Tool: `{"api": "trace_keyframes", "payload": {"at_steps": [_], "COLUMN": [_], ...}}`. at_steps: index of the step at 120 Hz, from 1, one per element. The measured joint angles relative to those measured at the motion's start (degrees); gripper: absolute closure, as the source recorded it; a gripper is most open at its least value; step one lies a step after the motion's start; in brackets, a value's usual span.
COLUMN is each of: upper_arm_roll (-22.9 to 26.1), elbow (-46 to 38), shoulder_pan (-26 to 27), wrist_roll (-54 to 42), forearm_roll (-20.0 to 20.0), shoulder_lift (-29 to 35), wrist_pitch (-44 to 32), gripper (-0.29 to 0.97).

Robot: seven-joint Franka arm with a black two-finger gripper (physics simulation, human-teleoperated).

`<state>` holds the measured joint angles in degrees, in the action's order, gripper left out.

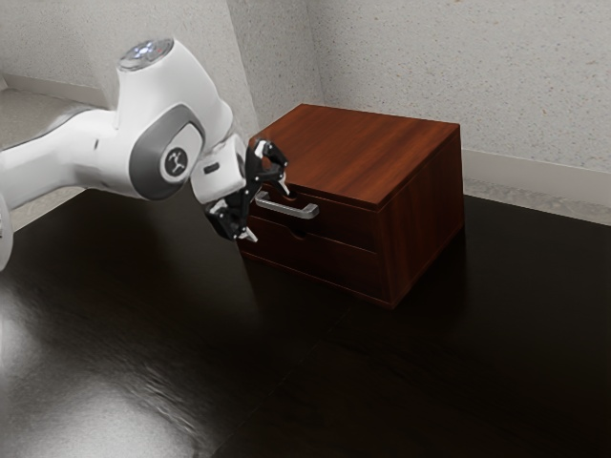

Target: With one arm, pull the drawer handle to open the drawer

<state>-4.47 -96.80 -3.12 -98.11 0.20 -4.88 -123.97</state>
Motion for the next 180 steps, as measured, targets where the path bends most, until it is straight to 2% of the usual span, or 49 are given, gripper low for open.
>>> {"api": "trace_keyframes", "payload": {"at_steps": [90, 135, 180], "upper_arm_roll": [-0.52, -0.91, -0.91], "elbow": [-1.47, -1.23, -1.72], "shoulder_pan": [-0.87, -1.17, -0.81], "wrist_roll": [-2.61, -3.03, -3.18], "forearm_roll": [-0.23, -1.64, -2.16], "shoulder_lift": [-1.80, -3.37, -2.96], "wrist_pitch": [-3.32, -4.03, -5.16], "gripper": [0.00, 0.00, 0.36]}}
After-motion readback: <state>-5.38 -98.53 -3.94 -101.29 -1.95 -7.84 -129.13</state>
